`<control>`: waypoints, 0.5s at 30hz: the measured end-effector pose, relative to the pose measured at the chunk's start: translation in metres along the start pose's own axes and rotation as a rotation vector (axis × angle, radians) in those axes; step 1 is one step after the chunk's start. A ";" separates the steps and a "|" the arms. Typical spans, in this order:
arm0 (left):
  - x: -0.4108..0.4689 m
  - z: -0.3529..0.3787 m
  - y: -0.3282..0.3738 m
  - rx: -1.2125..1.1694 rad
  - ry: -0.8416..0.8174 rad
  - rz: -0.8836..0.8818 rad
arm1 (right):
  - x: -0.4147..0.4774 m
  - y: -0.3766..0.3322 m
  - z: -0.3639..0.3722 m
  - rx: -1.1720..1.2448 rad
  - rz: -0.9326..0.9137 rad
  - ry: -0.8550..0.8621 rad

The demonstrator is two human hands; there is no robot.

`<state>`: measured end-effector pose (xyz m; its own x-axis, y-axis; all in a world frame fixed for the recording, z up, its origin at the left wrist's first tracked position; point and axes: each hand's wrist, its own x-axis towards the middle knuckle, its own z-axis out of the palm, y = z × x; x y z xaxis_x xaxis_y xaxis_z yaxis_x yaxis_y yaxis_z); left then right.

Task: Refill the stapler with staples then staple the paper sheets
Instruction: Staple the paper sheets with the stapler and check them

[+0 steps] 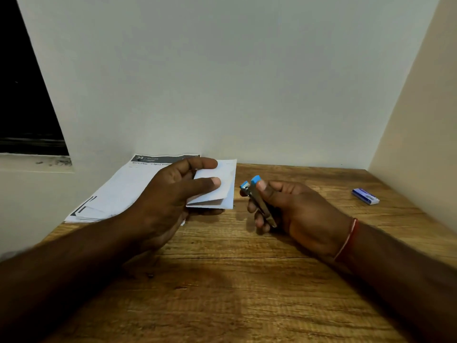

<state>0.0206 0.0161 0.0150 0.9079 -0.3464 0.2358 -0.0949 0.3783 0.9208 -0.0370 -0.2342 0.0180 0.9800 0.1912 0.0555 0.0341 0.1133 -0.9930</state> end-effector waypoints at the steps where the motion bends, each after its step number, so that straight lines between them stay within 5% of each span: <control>1: 0.000 0.000 0.000 0.026 0.001 0.002 | -0.001 0.000 0.004 0.020 0.013 -0.039; 15: -0.012 -0.003 0.000 0.748 0.069 0.266 | -0.003 0.005 0.004 -0.076 0.005 -0.119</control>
<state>0.0108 0.0229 0.0114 0.8375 -0.2621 0.4795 -0.5383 -0.2445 0.8065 -0.0407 -0.2305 0.0137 0.9501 0.3063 0.0585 0.0489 0.0387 -0.9981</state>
